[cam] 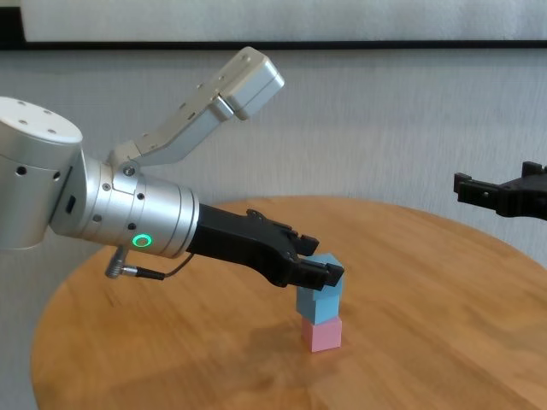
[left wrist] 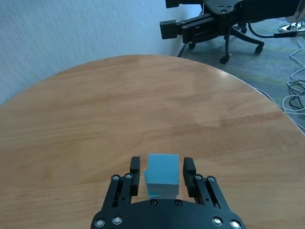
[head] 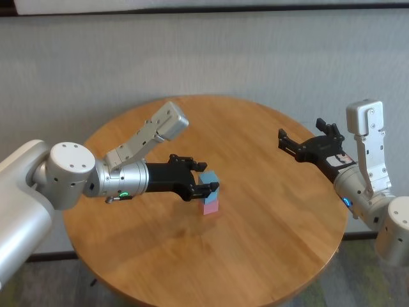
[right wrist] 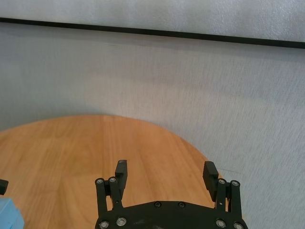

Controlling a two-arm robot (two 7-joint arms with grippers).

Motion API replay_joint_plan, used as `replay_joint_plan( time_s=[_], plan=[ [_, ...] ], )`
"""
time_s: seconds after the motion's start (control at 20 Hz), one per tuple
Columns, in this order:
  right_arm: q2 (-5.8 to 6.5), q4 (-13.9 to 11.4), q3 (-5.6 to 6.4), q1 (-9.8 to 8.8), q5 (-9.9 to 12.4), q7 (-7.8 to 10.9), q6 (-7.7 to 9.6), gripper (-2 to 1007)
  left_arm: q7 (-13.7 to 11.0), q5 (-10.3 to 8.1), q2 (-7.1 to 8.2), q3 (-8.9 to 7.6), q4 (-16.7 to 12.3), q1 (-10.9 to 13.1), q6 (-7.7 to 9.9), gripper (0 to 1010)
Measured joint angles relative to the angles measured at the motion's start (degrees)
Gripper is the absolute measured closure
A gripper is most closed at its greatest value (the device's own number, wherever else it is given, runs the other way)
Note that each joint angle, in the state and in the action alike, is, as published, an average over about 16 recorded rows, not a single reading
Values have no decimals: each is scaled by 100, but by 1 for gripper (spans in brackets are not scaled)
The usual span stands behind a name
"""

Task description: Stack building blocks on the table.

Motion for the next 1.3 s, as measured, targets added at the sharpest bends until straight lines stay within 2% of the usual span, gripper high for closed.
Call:
replay_joint_plan(
  time_s=[0.3,0.65,0.95,1.3],
  plan=[
    [0,0,0,0,0,0,0,2,64,3,61,-49,-144,25,12,261],
    [0,0,0,0,0,0,0,1,202,-28,233,-208,-378,97,36,85],
    [0,0,0,0,0,0,0,1,342,-97,404,-430,-371,178,-12,18],
    [0,0,0,0,0,0,0,1,510,-196,561,-740,-87,311,-153,9]
  ],
)
